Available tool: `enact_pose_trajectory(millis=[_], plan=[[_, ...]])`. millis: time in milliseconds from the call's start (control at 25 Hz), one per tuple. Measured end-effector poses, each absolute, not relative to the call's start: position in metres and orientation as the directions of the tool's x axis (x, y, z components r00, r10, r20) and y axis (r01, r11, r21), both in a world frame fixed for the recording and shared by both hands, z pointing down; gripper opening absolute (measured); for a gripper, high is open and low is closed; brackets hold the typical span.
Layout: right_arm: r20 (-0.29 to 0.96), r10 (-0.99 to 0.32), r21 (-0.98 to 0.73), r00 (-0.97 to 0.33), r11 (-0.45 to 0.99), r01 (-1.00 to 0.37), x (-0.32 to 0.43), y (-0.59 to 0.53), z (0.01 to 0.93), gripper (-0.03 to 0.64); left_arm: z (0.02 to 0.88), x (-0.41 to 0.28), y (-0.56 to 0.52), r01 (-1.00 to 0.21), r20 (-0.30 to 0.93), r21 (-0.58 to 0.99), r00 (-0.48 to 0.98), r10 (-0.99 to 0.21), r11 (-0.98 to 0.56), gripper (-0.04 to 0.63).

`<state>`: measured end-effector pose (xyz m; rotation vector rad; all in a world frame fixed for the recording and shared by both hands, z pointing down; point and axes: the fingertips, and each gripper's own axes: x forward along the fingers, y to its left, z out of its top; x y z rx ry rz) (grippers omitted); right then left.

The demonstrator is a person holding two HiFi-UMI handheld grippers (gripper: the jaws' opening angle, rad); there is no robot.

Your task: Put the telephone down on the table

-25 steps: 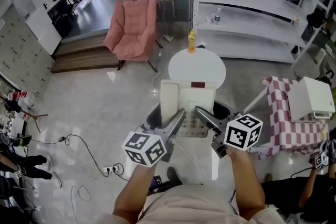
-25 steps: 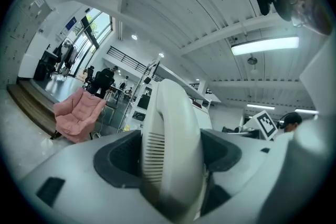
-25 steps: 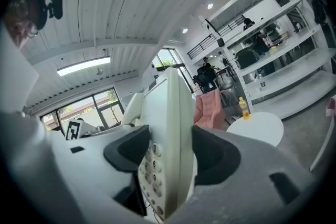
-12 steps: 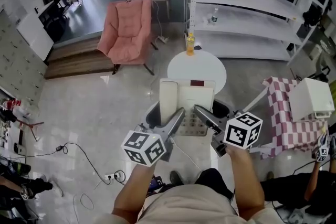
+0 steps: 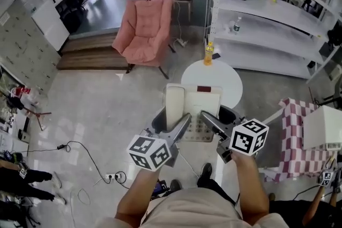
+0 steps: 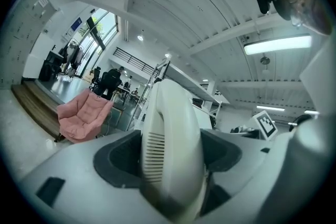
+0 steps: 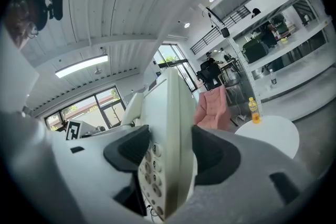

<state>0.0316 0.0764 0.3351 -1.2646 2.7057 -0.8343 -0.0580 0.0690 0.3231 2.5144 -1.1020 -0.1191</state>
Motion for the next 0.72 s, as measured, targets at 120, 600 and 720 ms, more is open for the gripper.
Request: enact_pose_trajectory(millis=[120,600,720], plan=[[0.179,-0.695,-0.49,-0.696,0.55,-0.676,0.038,0.051,0.334,0.241,0.321,-0.052,0.047,-0.716,0.08,0.377,0.657,-0.749,-0.587,0.33],[0.174,-0.593,-0.503,-0.787,0.633,-0.588,0.057,-0.016,0.334,0.241,0.32,-0.033,-0.007,-0.795,0.096,0.37,0.547,-0.832,-0.48,0.331],[0.167,-0.576,-0.504,-0.8,0.647,-0.572,0.063,-0.027,0.33,0.241,0.315,-0.026,-0.017,-0.807,0.095,0.363,0.529,-0.843,-0.465,0.331]])
